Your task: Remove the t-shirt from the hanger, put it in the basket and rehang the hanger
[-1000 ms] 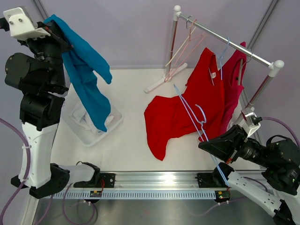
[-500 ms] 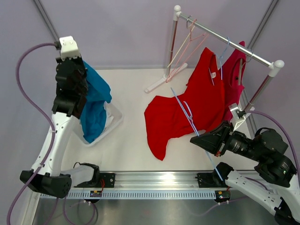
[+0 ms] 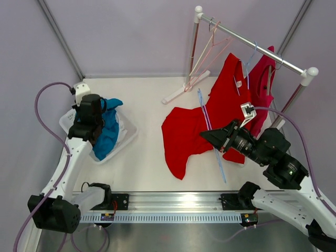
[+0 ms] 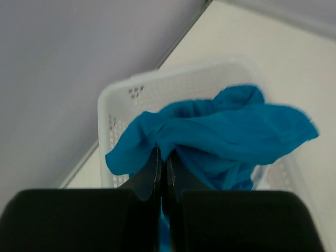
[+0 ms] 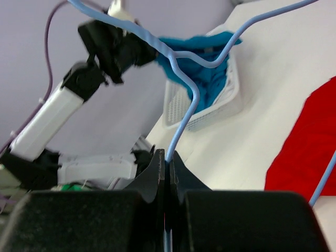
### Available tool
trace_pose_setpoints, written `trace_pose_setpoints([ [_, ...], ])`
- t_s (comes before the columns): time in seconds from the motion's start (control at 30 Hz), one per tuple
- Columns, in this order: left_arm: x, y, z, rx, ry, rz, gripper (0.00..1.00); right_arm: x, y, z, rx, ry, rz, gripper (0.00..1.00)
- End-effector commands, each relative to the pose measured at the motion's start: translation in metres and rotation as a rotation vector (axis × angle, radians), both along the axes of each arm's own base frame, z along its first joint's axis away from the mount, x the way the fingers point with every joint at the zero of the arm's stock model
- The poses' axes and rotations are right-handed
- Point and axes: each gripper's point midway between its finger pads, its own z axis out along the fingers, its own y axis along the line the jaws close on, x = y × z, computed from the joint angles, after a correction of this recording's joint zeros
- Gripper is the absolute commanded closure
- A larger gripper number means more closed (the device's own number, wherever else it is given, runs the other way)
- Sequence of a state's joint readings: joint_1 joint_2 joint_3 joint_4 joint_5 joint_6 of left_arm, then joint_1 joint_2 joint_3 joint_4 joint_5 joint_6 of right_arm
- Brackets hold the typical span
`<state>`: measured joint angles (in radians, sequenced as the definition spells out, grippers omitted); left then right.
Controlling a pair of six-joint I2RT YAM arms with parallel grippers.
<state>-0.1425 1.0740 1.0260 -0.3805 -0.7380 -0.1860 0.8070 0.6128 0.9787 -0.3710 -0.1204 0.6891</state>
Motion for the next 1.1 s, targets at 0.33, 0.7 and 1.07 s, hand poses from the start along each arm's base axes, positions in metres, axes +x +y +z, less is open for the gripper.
trace_pose_setpoints([
  [0.33, -0.062, -0.039, -0.051, -0.288, 0.075, -0.153, 0.01, 0.095, -0.027, 0.080, 0.172, -0.055, -0.494, 1.00],
  [0.7, -0.131, -0.128, 0.037, -0.503, -0.255, -0.729, 0.01, 0.184, -0.026, 0.080, 0.230, -0.013, -0.592, 1.00],
  [1.07, -0.206, -0.221, 0.004, -0.605, -0.086, -1.378, 0.01, 0.265, -0.061, 0.078, 0.236, -0.008, -0.728, 1.00],
])
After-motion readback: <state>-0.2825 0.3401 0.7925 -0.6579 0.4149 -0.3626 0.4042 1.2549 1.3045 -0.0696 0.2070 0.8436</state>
